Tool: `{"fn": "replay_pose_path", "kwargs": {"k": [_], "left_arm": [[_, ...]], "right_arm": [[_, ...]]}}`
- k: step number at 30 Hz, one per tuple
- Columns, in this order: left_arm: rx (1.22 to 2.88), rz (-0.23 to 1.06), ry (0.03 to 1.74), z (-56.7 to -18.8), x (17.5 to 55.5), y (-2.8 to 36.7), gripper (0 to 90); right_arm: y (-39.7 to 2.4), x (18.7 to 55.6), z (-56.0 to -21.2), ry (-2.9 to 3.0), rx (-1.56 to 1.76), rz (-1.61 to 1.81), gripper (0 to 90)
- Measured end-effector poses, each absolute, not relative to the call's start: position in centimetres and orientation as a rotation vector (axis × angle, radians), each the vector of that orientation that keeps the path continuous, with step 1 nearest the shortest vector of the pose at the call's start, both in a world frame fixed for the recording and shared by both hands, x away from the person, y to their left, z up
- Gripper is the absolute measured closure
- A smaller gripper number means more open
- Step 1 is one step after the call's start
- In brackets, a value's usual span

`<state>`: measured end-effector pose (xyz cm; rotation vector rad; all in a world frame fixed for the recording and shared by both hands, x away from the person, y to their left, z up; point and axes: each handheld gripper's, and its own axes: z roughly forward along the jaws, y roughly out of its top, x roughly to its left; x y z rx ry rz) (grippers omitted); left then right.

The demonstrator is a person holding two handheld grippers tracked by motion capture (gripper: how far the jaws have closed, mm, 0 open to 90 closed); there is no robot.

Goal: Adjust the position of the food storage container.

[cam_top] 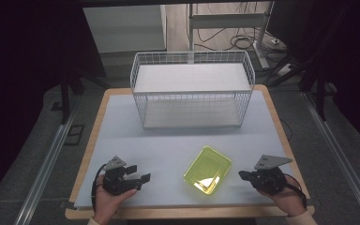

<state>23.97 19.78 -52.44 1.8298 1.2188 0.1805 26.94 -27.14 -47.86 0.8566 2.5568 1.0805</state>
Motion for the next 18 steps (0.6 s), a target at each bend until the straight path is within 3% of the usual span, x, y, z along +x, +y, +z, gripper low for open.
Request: {"fn": "replay_pose_path", "kwargs": {"k": [18], "left_arm": [[1.835, 0.176, 1.212, -52.4, 23.9, 19.6, 26.4]], "right_arm": [[-22.5, 25.4, -49.7, 2.726, 0.667, 1.03, 90.0]]}}
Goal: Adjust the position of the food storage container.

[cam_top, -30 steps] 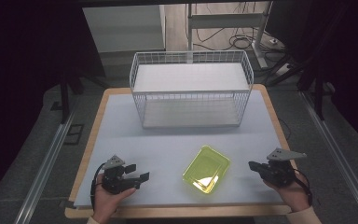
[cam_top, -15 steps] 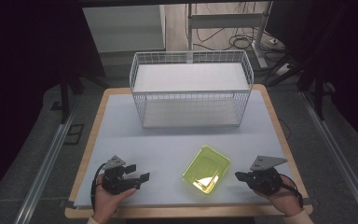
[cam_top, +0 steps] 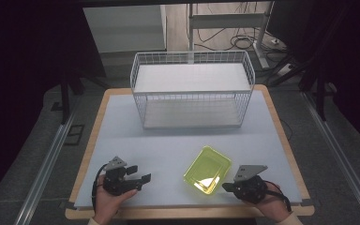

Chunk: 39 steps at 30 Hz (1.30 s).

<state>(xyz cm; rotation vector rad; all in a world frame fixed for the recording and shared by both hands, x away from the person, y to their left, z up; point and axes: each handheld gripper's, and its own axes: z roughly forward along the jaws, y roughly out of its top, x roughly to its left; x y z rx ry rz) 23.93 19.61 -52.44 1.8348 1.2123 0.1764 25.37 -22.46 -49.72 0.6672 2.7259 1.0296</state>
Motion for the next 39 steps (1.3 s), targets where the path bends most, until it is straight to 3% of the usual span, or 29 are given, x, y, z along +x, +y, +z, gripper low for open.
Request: {"fn": "replay_pose_path", "kwargs": {"k": [39], "left_arm": [[1.842, 0.174, 1.21, -52.5, 23.9, 19.6, 26.3]], "right_arm": [[-15.6, 25.2, -51.6, 2.664, 0.62, 1.038, 90.0]]}}
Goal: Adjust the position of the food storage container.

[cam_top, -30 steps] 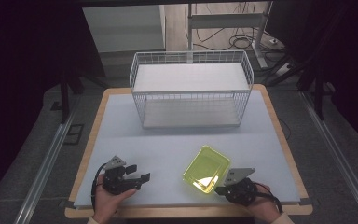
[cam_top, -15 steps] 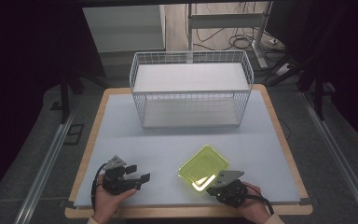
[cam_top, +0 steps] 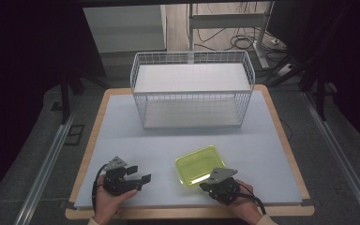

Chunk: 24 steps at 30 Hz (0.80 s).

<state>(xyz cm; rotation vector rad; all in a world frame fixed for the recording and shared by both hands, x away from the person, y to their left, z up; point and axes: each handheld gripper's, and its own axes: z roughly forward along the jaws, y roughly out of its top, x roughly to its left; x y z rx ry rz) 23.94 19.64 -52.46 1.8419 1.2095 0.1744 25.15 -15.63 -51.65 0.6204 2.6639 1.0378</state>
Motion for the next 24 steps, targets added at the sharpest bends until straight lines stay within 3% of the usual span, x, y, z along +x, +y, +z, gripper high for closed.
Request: {"fn": "replay_pose_path", "kwargs": {"k": [24], "left_arm": [[1.838, 0.174, 1.21, -52.5, 23.9, 19.8, 26.3]], "right_arm": [[-11.9, 26.1, -52.3, 2.608, 0.664, 1.104, 90.0]]}}
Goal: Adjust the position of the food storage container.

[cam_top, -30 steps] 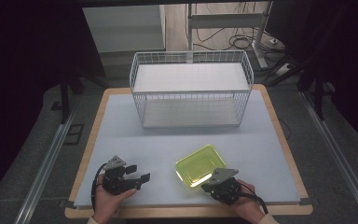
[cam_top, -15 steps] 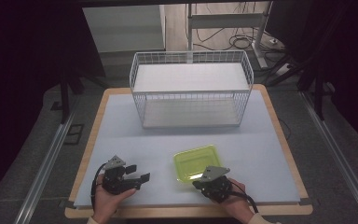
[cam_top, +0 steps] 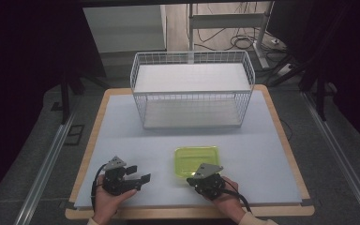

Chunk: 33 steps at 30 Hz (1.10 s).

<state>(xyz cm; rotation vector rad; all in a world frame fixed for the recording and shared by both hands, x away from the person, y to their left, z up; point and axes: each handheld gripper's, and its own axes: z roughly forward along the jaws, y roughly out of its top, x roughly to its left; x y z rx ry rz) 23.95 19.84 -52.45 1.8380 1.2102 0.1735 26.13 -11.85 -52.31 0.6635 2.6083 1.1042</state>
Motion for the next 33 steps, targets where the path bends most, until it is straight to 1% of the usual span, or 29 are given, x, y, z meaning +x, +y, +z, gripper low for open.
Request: {"fn": "replay_pose_path", "kwargs": {"k": [4, 8, 9, 11, 12, 13, 17, 20, 24, 27, 33], "left_arm": [[1.837, 0.172, 1.208, -52.4, 23.9, 19.9, 26.3], [1.833, 0.173, 1.209, -52.4, 23.9, 20.0, 26.3], [1.831, 0.173, 1.21, -52.4, 23.9, 20.0, 26.3], [1.828, 0.173, 1.213, -52.4, 23.9, 20.0, 26.3], [1.828, 0.173, 1.213, -52.4, 23.9, 20.0, 26.3], [1.829, 0.174, 1.215, -52.4, 24.0, 20.0, 26.3], [1.827, 0.175, 1.218, -52.4, 24.0, 20.1, 26.3], [1.829, 0.179, 1.222, -52.5, 24.0, 20.1, 26.3], [1.833, 0.178, 1.224, -52.6, 24.1, 20.1, 26.3], [1.837, 0.18, 1.225, -52.6, 24.1, 20.0, 26.3], [1.835, 0.179, 1.224, -52.5, 24.1, 20.0, 26.3]], "right_arm": [[-12.0, 25.9, -52.2, 2.624, 0.668, 1.121, 90.0], [-13.5, 24.4, -50.3, 2.605, 0.652, 1.202, 90.0], [-13.5, 24.4, -50.3, 2.605, 0.652, 1.202, 90.0], [-15.5, 24.0, -48.5, 2.557, 0.679, 1.262, 90.0], [-15.5, 24.0, -48.5, 2.557, 0.679, 1.262, 90.0], [-17.2, 24.2, -47.3, 2.497, 0.725, 1.285, 90.0], [-20.1, 25.7, -46.2, 2.413, 0.821, 1.281, 90.0], [-22.4, 27.5, -46.3, 2.358, 0.933, 1.242, 90.0], [-24.4, 29.6, -47.9, 2.343, 1.071, 1.197, 90.0], [-24.5, 30.5, -48.8, 2.366, 1.11, 1.17, 90.0], [-23.0, 31.0, -50.1, 2.436, 1.091, 1.133, 90.0]]}}
